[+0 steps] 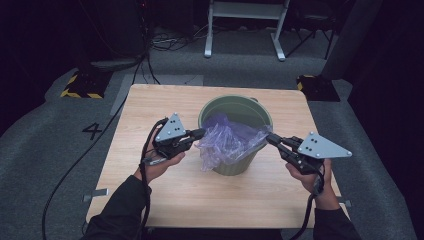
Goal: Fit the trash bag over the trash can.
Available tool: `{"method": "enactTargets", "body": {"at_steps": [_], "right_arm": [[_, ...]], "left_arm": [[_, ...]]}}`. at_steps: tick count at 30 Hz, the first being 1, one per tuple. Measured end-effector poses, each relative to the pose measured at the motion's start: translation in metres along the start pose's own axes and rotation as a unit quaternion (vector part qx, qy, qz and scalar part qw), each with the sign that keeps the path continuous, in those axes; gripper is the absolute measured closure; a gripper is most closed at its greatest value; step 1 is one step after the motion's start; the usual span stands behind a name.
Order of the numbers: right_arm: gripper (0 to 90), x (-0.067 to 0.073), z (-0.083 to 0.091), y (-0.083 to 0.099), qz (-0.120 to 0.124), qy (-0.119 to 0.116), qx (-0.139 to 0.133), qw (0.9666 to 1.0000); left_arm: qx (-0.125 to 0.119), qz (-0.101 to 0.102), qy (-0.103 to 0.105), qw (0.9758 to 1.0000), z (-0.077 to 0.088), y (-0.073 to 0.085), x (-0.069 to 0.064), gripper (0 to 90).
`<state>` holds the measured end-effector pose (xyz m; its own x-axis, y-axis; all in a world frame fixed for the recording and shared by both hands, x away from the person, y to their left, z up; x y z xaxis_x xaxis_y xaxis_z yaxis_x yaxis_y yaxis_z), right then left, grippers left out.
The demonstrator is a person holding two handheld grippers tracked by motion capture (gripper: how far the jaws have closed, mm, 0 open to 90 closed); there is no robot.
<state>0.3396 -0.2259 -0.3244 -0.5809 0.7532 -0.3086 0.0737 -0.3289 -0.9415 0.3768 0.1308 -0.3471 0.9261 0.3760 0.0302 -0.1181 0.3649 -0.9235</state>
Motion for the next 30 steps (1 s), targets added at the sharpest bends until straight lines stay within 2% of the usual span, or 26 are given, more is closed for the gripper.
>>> {"method": "enactTargets", "body": {"at_steps": [2,4,5,8,9,11,12,13,14,16,18,20,21,24,25,26,27,28,29,30], "right_arm": [[90.0,-0.008,0.002,0.002,-0.024,0.026,0.007,0.9993],[90.0,-0.01,0.003,0.003,-0.029,0.032,0.009,0.999],[90.0,-0.014,0.004,0.005,-0.047,0.044,0.014,0.9978],[90.0,-0.015,0.004,0.007,-0.052,0.046,0.019,0.9974],[90.0,-0.014,0.004,0.008,-0.051,0.047,0.021,0.9973],[90.0,-0.012,0.003,0.01,-0.049,0.046,0.027,0.9974],[90.0,-0.009,0.001,0.011,-0.046,0.047,0.032,0.9973],[90.0,-0.009,0.001,0.011,-0.046,0.047,0.032,0.9973],[90.0,-0.006,0.0,0.011,-0.045,0.045,0.037,0.9973],[90.0,-0.006,-0.001,0.011,-0.044,0.045,0.037,0.9973],[90.0,-0.003,-0.003,0.012,-0.04,0.048,0.048,0.9969],[90.0,-0.002,-0.003,0.013,-0.039,0.049,0.05,0.9968],[90.0,-0.002,-0.003,0.013,-0.04,0.049,0.049,0.9968],[89.6,-0.001,-0.004,0.016,-0.044,0.047,0.053,0.9965],[87.1,0.0,-0.005,0.017,-0.042,0.04,0.055,0.9968],[87.1,0.0,-0.005,0.017,-0.042,0.04,0.055,0.9968],[84.9,0.0,-0.005,0.017,-0.042,0.035,0.055,0.997],[80.9,0.0,-0.004,0.017,-0.038,0.027,0.055,0.9974],[69.6,0.001,-0.003,0.016,-0.026,0.018,0.056,0.9979],[69.6,0.001,-0.003,0.016,-0.026,0.018,0.056,0.9979]], "left_arm": [[0.001,0.004,-0.004,1.0,0.005,0.003,0.003,88.5],[-0.001,0.007,-0.008,0.9999,0.009,0.005,0.005,88.9],[-0.002,0.009,-0.007,0.9999,0.011,0.006,0.006,89.1],[-0.003,0.017,0.007,0.9998,0.012,0.008,0.005,86.1],[0.002,0.018,0.017,0.9997,0.01,0.008,0.003,80.6],[0.007,0.019,0.028,0.9994,0.005,0.008,-0.005,62.0],[0.008,0.02,0.033,0.9992,0.002,0.007,-0.009,46.2],[0.009,0.018,0.035,0.9992,0.0,0.006,-0.014,46.2],[0.007,0.011,0.038,0.9992,-0.004,0.004,-0.022,32.4],[0.004,-0.004,0.048,0.9988,-0.009,0.001,-0.034,28.9],[0.005,-0.022,0.07,0.9973,-0.016,-0.001,-0.049,26.5],[0.007,-0.029,0.075,0.9968,-0.019,-0.001,-0.053,26.0],[0.009,-0.033,0.084,0.9958,-0.022,-0.001,-0.057,25.4],[0.009,-0.031,0.094,0.995,-0.03,-0.002,-0.06,23.8],[0.003,-0.025,0.095,0.9952,-0.034,-0.002,-0.06,26.2],[0.003,-0.025,0.095,0.9952,-0.034,-0.002,-0.06,33.2],[0.004,-0.028,0.084,0.9961,-0.035,-0.002,-0.059,33.2],[0.001,-0.028,0.075,0.9968,-0.035,-0.002,-0.059,42.9],[0.001,-0.029,0.072,0.997,-0.035,-0.002,-0.058,57.6],[0.001,-0.03,0.069,0.9972,-0.034,-0.002,-0.058,57.6]]}}
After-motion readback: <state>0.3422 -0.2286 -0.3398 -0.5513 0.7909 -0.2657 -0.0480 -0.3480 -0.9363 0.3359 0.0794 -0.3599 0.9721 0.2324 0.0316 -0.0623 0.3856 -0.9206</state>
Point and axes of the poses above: each handheld gripper's, and its own axes: z roughly backward along the jaws, y roughly out of its underside, x roughly to its left, the point moved 1 cm from there along -z, roughly forward along the jaws, and after that the axes turned 12 degrees about y, right-handed, at the moved point
